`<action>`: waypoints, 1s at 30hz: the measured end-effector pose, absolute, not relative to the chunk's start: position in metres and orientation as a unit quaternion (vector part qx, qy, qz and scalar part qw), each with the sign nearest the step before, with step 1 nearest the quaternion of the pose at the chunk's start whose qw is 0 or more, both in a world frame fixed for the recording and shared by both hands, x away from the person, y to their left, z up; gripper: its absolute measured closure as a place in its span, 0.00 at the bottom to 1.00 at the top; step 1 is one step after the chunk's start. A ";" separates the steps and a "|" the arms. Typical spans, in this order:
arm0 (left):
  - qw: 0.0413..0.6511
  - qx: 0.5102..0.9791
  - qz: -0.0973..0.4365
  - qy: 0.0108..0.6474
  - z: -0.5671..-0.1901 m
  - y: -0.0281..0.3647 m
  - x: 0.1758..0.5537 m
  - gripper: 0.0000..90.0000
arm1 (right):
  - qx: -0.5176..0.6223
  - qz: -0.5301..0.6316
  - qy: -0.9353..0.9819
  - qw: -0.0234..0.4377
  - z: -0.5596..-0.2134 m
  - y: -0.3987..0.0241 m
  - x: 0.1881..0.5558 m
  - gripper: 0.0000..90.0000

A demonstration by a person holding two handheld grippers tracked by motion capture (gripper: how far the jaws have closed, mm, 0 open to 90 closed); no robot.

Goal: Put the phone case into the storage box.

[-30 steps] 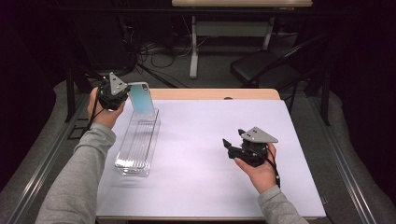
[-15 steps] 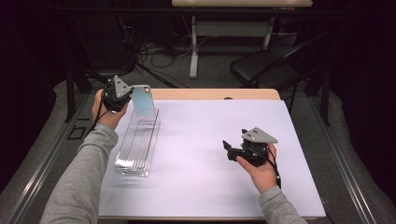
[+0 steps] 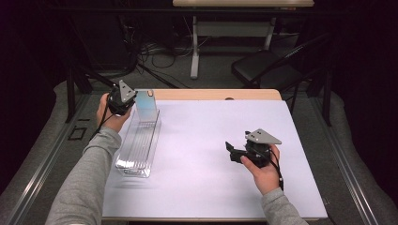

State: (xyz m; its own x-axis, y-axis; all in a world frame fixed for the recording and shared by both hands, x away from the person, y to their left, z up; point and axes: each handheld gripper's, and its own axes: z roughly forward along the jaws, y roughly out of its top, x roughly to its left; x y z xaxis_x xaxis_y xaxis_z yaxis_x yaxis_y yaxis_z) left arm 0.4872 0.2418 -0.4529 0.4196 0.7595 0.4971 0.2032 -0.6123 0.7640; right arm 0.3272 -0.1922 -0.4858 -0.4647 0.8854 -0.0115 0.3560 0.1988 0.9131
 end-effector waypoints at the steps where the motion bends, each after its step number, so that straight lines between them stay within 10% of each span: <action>1: 0.315 0.782 0.442 0.309 -0.455 0.242 0.488 0.90 | 0.431 0.463 0.720 0.286 -0.486 -0.192 0.327 0.19; 30: 0.299 0.791 0.446 0.294 -0.469 0.237 0.491 0.90 | 0.427 0.456 0.729 0.280 -0.495 -0.189 0.327 0.19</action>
